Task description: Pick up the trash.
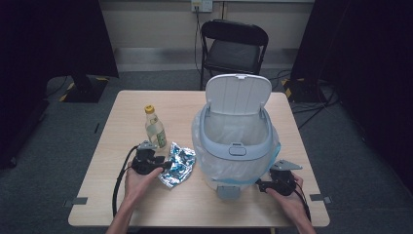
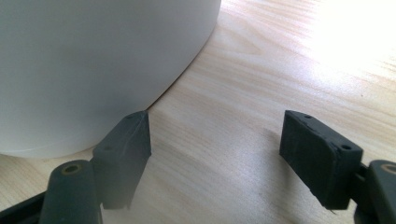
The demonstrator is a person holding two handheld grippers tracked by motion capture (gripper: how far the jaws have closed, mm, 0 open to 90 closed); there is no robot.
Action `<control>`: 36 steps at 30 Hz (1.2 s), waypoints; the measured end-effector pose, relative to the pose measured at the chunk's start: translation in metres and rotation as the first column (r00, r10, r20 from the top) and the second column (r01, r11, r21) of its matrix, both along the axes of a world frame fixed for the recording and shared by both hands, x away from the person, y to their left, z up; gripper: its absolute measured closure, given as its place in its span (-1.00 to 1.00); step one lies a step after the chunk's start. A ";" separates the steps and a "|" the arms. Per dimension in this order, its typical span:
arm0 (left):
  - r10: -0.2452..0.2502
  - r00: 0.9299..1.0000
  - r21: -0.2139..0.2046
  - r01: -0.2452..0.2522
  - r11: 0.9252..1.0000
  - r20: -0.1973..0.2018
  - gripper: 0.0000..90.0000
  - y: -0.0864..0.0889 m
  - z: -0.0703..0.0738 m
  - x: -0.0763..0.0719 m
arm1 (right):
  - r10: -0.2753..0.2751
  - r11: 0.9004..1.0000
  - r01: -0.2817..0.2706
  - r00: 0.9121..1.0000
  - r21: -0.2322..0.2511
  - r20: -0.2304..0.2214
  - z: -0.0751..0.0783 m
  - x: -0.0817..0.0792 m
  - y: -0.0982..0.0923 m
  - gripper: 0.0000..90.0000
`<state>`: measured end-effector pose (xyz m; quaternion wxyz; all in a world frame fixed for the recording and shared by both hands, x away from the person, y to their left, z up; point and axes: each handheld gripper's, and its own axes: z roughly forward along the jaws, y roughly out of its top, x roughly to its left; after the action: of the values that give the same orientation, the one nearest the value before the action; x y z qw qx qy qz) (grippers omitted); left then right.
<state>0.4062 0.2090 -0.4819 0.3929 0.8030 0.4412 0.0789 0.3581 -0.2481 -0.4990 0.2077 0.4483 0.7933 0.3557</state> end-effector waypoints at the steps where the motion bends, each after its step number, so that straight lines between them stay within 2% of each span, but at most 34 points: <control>1: -0.003 1.000 0.013 0.003 1.000 0.000 0.28 -0.001 -0.002 0.001 | 0.000 1.000 0.000 1.000 0.000 0.000 0.000 0.000 0.000 -0.47; 4: 0.004 1.000 0.021 -0.004 1.000 0.002 0.59 -0.001 -0.002 0.001 | 0.000 1.000 0.000 1.000 -0.001 0.001 0.000 0.000 0.000 -0.47; 6: -0.008 1.000 0.028 0.008 1.000 0.004 0.78 -0.001 -0.002 0.000 | 0.000 1.000 0.000 1.000 -0.001 0.001 0.000 0.000 0.000 -0.47; 8: -0.011 1.000 0.029 0.012 0.999 -0.010 0.86 -0.001 -0.002 -0.002 | 0.000 1.000 0.000 1.000 -0.001 0.001 0.000 0.000 0.000 -0.47; 10: -0.014 1.000 0.031 0.014 0.999 -0.004 0.93 -0.001 -0.002 -0.003 | 0.000 1.000 0.000 1.000 0.000 0.001 0.000 0.000 0.000 -0.47; 14: -0.024 0.999 0.012 0.024 1.000 0.022 0.96 0.001 0.000 -0.006 | 0.000 1.000 0.000 1.000 -0.001 0.001 0.000 0.000 0.000 -0.47; 16: -0.004 0.999 -0.030 0.005 1.000 0.037 0.96 0.001 0.001 -0.009 | 0.000 1.000 0.000 1.000 -0.001 0.001 0.000 0.000 0.000 -0.47; 17: -0.011 0.999 -0.047 0.013 0.999 0.044 0.96 0.002 0.000 -0.010 | 0.000 1.000 0.000 1.000 -0.001 0.001 0.000 0.000 0.000 -0.47; 19: -0.003 0.999 -0.035 0.005 0.999 0.053 0.96 0.002 0.000 -0.013 | 0.000 1.000 0.000 1.000 -0.001 0.001 0.000 0.000 0.000 -0.47; 24: 0.019 0.997 -0.088 -0.013 0.996 0.069 0.97 0.006 0.002 -0.017 | 0.000 1.000 0.000 1.000 -0.001 0.001 0.000 0.000 0.000 -0.47; 29: 0.011 0.996 -0.100 -0.002 0.995 0.089 0.98 0.002 0.006 -0.020 | 0.000 1.000 0.000 1.000 -0.001 0.001 0.000 0.000 0.000 -0.47; 36: 0.032 0.991 -0.134 -0.014 0.991 0.127 0.98 0.004 0.017 -0.024 | -0.001 1.000 0.001 1.000 -0.001 0.001 0.000 0.000 0.000 -0.47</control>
<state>0.3827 0.2135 -0.4650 0.4722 0.7631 0.4284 0.1057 0.3580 -0.2481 -0.4991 0.2084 0.4482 0.7932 0.3556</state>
